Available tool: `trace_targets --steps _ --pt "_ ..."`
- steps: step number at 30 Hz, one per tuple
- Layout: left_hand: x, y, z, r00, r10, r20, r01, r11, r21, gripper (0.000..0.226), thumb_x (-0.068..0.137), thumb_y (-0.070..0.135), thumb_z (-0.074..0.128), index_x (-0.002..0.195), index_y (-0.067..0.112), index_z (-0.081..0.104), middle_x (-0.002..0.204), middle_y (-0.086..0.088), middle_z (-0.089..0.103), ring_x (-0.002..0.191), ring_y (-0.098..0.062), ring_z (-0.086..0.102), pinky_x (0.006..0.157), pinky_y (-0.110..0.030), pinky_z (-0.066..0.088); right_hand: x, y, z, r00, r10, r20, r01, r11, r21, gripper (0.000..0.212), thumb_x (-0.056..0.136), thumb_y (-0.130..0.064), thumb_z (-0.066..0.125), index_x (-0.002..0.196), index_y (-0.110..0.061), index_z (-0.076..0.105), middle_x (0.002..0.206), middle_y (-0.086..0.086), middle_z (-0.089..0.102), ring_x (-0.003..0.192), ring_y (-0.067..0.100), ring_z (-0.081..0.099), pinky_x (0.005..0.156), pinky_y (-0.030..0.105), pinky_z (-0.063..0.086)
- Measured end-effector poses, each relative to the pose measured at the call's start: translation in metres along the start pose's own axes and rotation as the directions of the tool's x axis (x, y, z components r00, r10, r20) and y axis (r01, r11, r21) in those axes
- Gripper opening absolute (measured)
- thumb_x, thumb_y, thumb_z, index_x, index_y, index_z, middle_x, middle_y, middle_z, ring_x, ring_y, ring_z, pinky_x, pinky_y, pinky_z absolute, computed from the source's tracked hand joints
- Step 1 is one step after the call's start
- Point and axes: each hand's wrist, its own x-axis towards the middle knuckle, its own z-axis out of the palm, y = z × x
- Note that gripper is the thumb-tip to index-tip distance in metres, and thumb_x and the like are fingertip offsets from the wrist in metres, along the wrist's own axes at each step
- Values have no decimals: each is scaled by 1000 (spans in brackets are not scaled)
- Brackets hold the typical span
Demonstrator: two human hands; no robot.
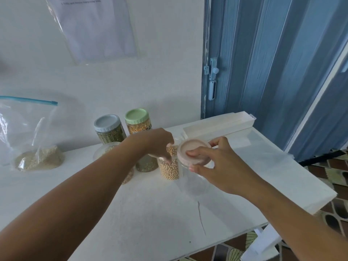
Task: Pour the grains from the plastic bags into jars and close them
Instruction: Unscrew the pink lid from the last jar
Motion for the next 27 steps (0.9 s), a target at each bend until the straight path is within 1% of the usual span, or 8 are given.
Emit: trace_targets --steps 6,11,18,21,23,24,26,27 --pt "27 7 -8 998 -32 -61 31 999 -10 68 95 45 72 153 18 50 149 -5 56 137 -24 52 110 -36 43 5 7 -1 998 -50 24 49 999 24 43 93 -53 69 135 -48 60 131 -12 30 109 5 49 80 -2 30" --pt "41 -5 -13 996 -70 -64 65 996 -67 70 89 48 78 149 23 54 149 -2 55 136 -22 52 111 -37 41 12 10 2 996 -81 36 79 995 58 41 93 -53 70 133 -50 60 134 -15 28 113 2 44 83 -3 27" --pt "48 -19 -8 992 -80 -95 71 993 -93 63 94 41 74 151 25 52 153 0 52 139 -21 50 114 -37 39 25 4 15 989 -142 36 139 988 62 42 92 -54 70 132 -51 60 138 -15 28 118 2 42 91 1 29" --pt "30 -27 -7 985 -81 -151 45 972 -230 64 96 37 73 154 26 48 153 3 53 132 -16 55 110 -30 40 29 4 20 986 -159 43 154 984 91 42 91 -57 70 131 -54 58 137 -17 27 120 1 42 97 6 32" --pt "5 -37 -4 965 -119 -233 8 904 -427 57 98 30 70 152 31 50 148 4 58 117 -8 61 103 -23 43 32 2 25 986 -165 30 160 978 130 52 87 -61 72 134 -58 49 139 -18 30 120 0 43 103 10 38" --pt "-10 -43 -1 958 -139 -252 -24 835 -550 53 99 26 68 149 33 52 144 6 61 114 -3 62 102 -21 44 35 2 30 986 -169 6 165 970 177 62 83 -63 75 135 -60 41 140 -20 34 119 0 46 103 13 41" --pt "-44 -50 9 968 -128 -215 -88 630 -772 50 96 29 69 143 39 55 137 14 63 119 1 61 108 -27 46 38 2 39 987 -156 -34 159 936 315 85 73 -63 85 135 -62 28 134 -31 42 120 -4 50 101 14 43" --pt "-61 -52 15 978 -96 -187 -101 566 -818 57 90 37 73 143 42 54 136 16 63 122 0 61 110 -32 47 40 0 43 989 -145 -36 148 915 374 96 68 -62 88 140 -58 25 132 -35 43 121 -7 50 101 14 42"
